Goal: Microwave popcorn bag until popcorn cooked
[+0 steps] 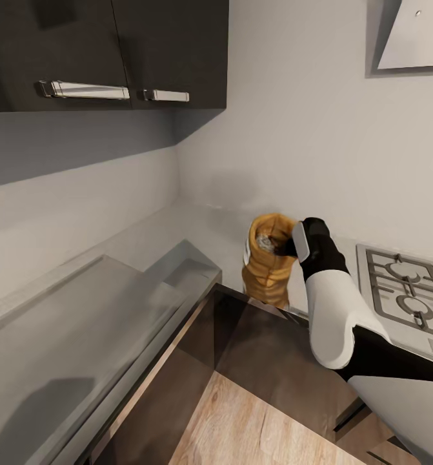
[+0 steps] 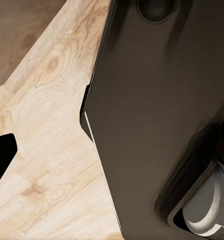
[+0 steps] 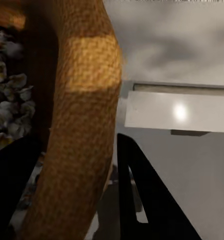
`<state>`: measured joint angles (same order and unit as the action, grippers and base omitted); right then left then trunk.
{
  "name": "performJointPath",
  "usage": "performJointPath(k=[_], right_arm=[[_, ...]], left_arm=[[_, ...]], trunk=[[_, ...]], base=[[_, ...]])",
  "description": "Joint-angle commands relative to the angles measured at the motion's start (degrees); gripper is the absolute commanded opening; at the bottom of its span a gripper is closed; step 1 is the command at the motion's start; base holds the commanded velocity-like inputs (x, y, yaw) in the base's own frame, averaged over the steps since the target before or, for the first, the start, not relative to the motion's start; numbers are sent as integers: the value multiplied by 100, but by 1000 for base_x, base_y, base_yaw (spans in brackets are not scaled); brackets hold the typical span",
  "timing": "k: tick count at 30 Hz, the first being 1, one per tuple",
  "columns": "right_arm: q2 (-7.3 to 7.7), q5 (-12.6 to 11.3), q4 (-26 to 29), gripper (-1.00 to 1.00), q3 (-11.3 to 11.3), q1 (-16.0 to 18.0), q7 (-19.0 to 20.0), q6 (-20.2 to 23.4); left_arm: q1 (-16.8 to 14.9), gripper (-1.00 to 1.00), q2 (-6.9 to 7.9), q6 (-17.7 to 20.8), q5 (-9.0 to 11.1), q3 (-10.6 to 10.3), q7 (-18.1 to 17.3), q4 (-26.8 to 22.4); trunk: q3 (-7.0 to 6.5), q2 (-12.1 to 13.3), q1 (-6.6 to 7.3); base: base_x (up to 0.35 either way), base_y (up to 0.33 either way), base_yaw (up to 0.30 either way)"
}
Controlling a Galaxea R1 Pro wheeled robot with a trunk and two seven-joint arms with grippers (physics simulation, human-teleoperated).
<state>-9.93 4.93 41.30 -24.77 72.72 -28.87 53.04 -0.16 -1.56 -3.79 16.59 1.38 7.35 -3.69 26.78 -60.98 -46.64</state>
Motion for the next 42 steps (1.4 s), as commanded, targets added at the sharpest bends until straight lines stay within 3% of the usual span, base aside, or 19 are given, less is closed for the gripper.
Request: performJointPath(k=[1, 4, 6, 10, 12, 17, 26, 28, 31, 38, 42], right_arm=[[-7, 47, 14, -100, -15, 6, 14, 39], [-7, 62, 37, -100, 34, 6, 6, 357], [-7, 71, 46, -100, 204, 6, 5, 552], [-7, 56, 139, -100, 942, 6, 9, 696], [-7, 48, 331, -100, 1089, 6, 12, 696], [-7, 40, 811, -100, 1148, 7, 34, 696], [-7, -221, 847, -100, 1107, 7, 333, 696], [-7, -394, 849, -100, 1095, 7, 359, 696], [3, -915, 852, -100, 1118, 7, 373, 696], [14, -980, 896, -100, 1119, 6, 374, 696], [9, -979, 1350, -100, 1124, 6, 374, 696]], left_arm=[[-2, 100, -2, -17, 19, 11, 12, 0], [-2, 100, -2, -17, 19, 11, 12, 0], [-2, 100, -2, -17, 19, 11, 12, 0], [-2, 100, -2, -17, 19, 11, 11, 0], [-2, 100, -2, -17, 19, 11, 12, 0], [-2, 100, -4, -17, 19, 9, 5, -2], [-2, 100, -10, -23, 2, -6, -8, 8], [-2, 100, -28, -23, 13, -4, 4, 11], [-2, 100, -37, -26, 35, 2, 18, 31], [-2, 100, -52, -100, 24, 2, 20, 52], [-2, 100, -131, -111, 28, -5, 20, 60]], trunk=[[6, -4, 0], [6, -4, 0], [6, -4, 0], [6, -4, 0], [6, -4, 0], [6, -4, 0], [6, -4, 0], [6, -4, 0], [6, -4, 0], [6, -4, 0], [6, -4, 0]], base=[[0, 0, 0], [0, 0, 0], [0, 0, 0], [0, 0, 0], [0, 0, 0], [0, 0, 0], [-1, 0, 0], [-163, 0, 0], [-309, 0, 0], [-345, 0, 0], [-347, 0, 0]])
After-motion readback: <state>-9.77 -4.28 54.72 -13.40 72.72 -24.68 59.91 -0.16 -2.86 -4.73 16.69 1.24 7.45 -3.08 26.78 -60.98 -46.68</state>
